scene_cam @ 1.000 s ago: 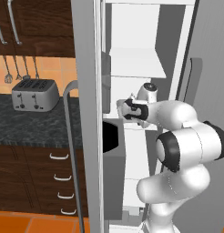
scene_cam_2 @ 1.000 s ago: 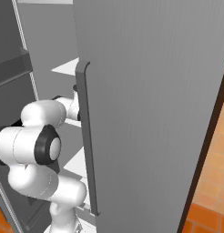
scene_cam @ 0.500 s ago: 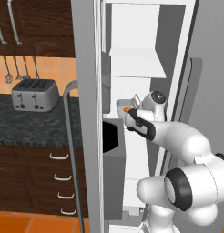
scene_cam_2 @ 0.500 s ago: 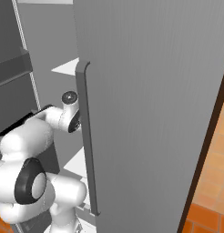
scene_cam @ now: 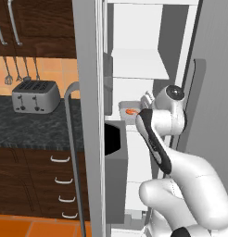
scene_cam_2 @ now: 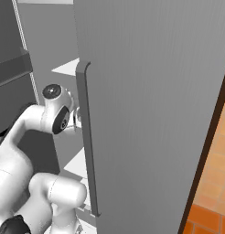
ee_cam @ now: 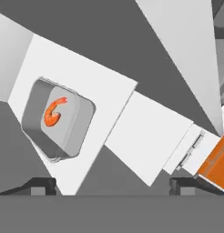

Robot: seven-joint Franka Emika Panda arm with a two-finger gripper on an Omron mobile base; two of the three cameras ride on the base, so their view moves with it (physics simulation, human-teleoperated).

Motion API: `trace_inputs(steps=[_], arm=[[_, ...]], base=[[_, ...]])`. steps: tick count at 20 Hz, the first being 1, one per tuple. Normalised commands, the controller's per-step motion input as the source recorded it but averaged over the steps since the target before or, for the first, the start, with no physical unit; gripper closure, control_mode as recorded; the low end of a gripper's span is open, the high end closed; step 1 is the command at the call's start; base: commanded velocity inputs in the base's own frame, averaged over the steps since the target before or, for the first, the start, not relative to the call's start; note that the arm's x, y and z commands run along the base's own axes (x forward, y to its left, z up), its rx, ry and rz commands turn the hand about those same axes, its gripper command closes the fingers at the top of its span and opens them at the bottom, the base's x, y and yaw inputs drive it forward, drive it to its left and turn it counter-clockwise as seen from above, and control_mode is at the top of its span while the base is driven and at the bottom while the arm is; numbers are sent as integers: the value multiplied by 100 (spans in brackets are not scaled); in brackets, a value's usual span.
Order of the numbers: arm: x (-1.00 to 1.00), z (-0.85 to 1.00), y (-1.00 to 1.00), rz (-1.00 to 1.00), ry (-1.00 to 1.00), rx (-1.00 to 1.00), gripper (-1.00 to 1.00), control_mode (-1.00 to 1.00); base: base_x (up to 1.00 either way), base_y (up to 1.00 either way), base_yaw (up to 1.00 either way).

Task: Take the meat container that has the shrimp and place it on the second highest rack of the freezer. Then take the vegetable container that has the potato and mushroom and place it on the highest rack of the freezer.

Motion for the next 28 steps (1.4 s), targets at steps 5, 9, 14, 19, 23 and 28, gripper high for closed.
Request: trace_inputs(steps=[5,9,14,19,23,28], arm=[[-100,9,0,0,0,-6,-100,-100],[-100,13,-2,0,1,0,-100,-100],[-100,6,-1,0,2,0,-100,-100],[-99,5,-3,0,3,-1,-100,-100],[-25,1,0,0,1,-1,-100,-100],[0,0,0,0,0,0,-100,100]], base=[[0,0,0],[0,0,0],[0,0,0],[0,0,0],[0,0,0],[-38,-11,-1]])
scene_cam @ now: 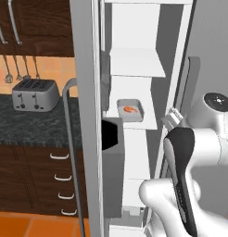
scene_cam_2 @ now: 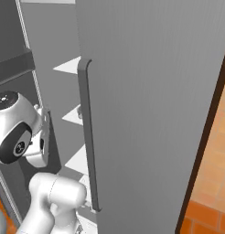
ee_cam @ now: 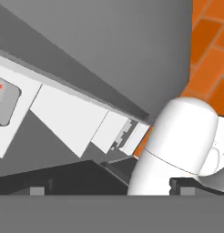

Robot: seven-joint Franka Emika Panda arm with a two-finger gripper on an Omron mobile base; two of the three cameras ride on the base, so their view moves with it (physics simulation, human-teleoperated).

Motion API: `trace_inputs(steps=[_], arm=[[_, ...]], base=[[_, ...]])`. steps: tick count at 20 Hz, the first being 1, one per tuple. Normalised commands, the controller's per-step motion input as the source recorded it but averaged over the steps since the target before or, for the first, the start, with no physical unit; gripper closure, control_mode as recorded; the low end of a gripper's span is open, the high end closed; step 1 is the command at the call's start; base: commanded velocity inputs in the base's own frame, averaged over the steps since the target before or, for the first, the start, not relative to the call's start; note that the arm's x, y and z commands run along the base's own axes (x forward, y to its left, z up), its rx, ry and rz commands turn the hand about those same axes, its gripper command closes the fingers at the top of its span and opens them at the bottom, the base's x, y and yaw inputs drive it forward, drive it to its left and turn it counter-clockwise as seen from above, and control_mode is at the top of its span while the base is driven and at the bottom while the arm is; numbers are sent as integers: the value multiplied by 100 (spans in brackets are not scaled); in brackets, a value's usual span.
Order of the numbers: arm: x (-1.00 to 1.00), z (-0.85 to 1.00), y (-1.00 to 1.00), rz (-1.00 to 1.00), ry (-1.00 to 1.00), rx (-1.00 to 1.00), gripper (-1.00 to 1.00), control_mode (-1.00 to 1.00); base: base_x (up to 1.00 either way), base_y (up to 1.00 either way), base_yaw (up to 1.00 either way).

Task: Take the meat container that has the shrimp and place it on the second highest rack of the freezer. Then take the vegetable container that has the potato and mushroom and place it on the highest rack of the freezer.

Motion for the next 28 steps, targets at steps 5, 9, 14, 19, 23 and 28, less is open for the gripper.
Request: trace_inputs(steps=[5,9,14,19,23,28], arm=[[0,0,0,0,0,0,-100,100],[0,0,0,0,0,0,-100,100],[0,0,0,0,0,0,-100,100],[0,0,0,0,0,0,-100,100],[0,0,0,0,0,0,-100,100],[0,0,0,0,0,0,-100,100]], base=[[-58,-58,-1],[-85,-38,26],[-95,-7,70],[-43,0,98],[-11,0,100],[4,0,98]])
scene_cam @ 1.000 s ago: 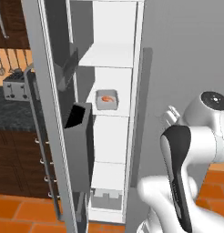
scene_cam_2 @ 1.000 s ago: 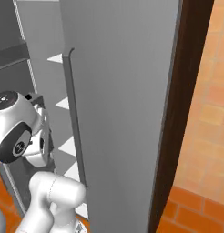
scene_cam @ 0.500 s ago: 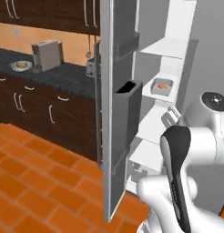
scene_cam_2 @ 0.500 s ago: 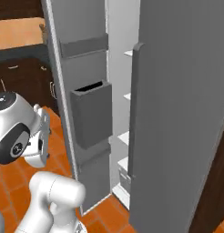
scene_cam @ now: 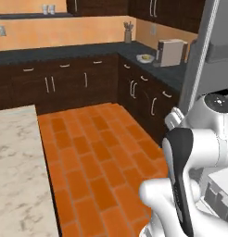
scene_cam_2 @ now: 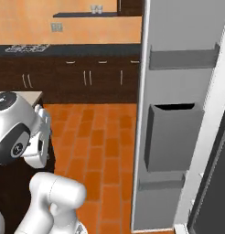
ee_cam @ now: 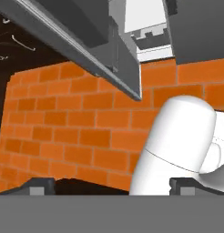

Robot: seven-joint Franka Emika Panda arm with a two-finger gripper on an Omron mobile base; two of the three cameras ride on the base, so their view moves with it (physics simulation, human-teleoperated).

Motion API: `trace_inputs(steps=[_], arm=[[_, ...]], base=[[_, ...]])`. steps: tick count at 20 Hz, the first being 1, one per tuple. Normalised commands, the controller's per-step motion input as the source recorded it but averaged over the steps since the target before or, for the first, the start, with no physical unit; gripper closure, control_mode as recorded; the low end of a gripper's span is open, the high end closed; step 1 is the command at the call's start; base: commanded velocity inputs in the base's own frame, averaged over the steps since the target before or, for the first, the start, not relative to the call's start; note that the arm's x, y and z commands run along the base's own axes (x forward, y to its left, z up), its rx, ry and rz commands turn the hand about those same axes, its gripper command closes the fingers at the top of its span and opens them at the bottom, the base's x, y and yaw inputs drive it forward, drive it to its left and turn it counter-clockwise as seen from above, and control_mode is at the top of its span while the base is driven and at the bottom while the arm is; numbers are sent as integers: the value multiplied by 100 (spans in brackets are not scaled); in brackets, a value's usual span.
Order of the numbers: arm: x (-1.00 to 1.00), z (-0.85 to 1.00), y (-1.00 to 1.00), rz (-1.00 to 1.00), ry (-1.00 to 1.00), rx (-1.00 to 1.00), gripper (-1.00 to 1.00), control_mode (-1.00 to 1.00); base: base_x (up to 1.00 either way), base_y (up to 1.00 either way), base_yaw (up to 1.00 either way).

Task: Take the meat container that has the shrimp and place it on the second highest rack of the freezer. Then take the vegetable container that has the potato and mushroom and place it on the highest rack of the freezer.

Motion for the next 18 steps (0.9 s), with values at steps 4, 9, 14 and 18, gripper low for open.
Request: trace_inputs(steps=[4,9,14,18], arm=[[0,0,0,0,0,0,-100,100],[0,0,0,0,0,0,-100,100],[0,0,0,0,0,0,-100,100],[0,0,0,0,0,0,-100,100]], base=[[93,-6,57],[100,0,17],[100,0,-2],[100,0,-22]])
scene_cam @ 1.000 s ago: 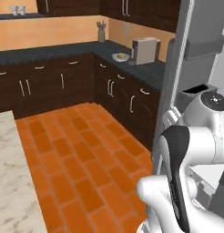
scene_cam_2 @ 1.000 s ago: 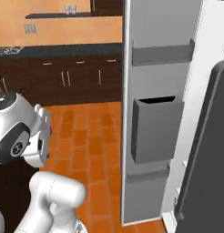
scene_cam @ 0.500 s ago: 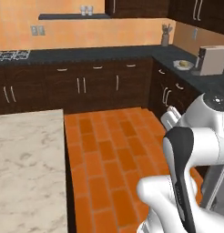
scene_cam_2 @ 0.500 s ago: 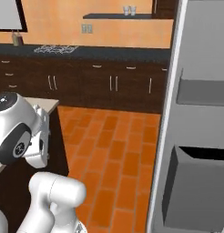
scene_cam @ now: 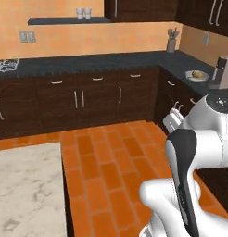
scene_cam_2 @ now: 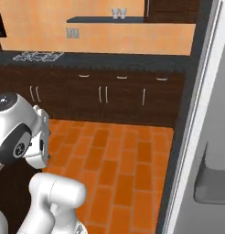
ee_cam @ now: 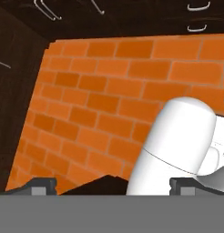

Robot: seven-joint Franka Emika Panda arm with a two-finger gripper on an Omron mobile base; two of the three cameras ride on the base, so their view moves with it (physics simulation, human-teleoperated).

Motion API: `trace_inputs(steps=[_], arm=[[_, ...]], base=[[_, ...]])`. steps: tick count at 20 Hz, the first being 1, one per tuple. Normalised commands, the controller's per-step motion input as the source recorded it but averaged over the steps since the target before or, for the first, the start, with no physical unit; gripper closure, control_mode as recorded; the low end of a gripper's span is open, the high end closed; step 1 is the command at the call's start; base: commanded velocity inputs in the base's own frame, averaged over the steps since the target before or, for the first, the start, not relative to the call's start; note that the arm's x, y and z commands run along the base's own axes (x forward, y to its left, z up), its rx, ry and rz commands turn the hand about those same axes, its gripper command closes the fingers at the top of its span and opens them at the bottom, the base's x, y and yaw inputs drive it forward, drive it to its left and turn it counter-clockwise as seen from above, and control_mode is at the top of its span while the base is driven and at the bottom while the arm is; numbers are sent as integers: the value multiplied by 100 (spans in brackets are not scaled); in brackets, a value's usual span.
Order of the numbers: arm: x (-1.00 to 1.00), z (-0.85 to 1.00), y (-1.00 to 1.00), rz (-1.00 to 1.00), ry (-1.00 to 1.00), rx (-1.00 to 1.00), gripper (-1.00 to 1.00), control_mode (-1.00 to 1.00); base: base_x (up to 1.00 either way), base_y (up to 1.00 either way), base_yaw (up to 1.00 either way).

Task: Take the meat container that has the shrimp and place it on the second highest rack of the freezer. Then take the vegetable container that has the potato and mushroom and place it on the highest rack of the freezer.

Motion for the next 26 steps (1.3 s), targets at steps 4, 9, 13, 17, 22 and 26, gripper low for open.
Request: trace_inputs(steps=[4,9,13,17,22,26], arm=[[0,0,0,0,0,0,-100,100],[0,0,0,0,0,0,-100,100],[0,0,0,0,0,0,-100,100],[0,0,0,0,0,0,-100,100],[0,0,0,0,0,0,-100,100],[0,0,0,0,0,0,-100,100]], base=[[100,0,-43],[100,5,-54],[100,12,-53],[100,16,-48],[100,26,-50],[100,41,-57]])
